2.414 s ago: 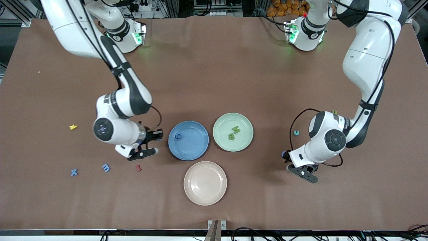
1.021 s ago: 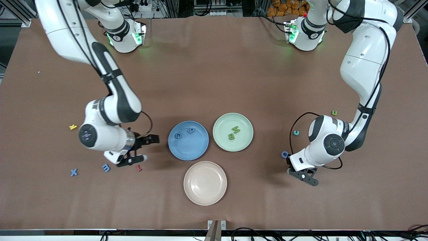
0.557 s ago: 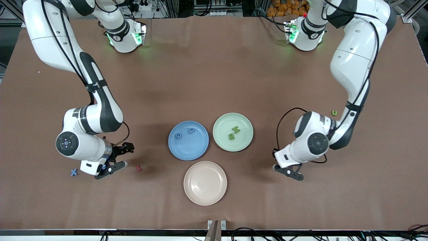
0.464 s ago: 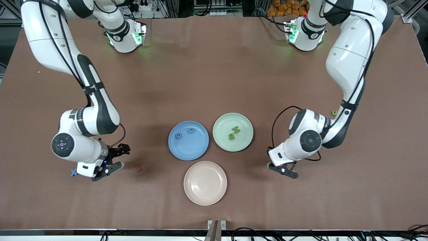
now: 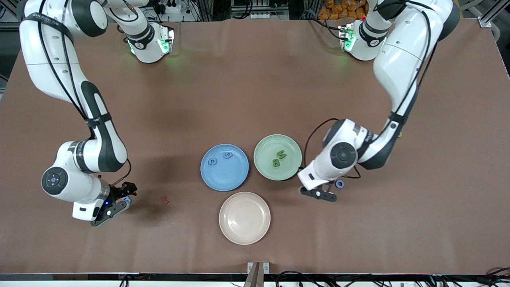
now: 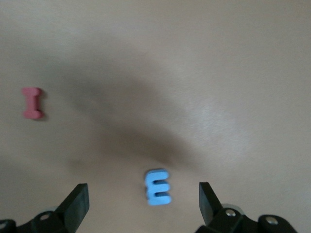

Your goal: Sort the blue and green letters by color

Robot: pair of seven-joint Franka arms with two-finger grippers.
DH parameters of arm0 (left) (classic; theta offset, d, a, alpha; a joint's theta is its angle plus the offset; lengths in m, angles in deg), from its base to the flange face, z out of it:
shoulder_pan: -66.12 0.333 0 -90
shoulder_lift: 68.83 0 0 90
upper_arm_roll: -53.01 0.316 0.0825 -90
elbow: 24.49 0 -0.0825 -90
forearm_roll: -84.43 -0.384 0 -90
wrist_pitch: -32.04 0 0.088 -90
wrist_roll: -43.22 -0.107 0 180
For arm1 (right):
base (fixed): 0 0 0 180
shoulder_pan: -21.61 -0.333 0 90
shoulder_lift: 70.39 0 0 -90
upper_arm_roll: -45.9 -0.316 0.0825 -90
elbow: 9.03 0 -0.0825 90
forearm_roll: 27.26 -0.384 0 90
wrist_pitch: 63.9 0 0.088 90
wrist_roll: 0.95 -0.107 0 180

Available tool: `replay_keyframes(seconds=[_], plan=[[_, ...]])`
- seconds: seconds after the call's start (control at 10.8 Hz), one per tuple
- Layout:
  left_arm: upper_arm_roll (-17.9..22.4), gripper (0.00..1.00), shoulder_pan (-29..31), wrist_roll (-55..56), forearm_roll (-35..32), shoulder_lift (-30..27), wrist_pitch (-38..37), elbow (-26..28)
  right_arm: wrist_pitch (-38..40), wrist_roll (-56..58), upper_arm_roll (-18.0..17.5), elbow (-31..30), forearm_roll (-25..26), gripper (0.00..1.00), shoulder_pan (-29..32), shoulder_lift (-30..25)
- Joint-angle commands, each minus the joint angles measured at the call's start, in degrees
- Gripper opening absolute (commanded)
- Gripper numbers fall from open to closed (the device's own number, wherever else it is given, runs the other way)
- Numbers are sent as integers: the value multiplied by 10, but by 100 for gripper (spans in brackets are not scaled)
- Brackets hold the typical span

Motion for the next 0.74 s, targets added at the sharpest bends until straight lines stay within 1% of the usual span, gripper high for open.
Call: replay_keyframes(seconds=[0.0,0.09,0.19,0.28,0.56,0.65], plan=[[11,0,-78,147,1,-33,-37,7,5,22,10,55,15,100,2,42],[10,0,-89,173,1,-30,-37,9,5,24,10,54,15,100,4,48],[10,30,-97,186,1,-26,-37,10,5,37,9,53,12,100,14,55],[14,99,-103,189,1,-26,-41,13,5,45,9,51,8,100,17,59],[14,100,-92,189,-2,-39,-88,12,11,41,9,48,3,100,11,60],[17,100,-91,188,-16,-48,-114,12,12,40,9,46,3,100,11,59]])
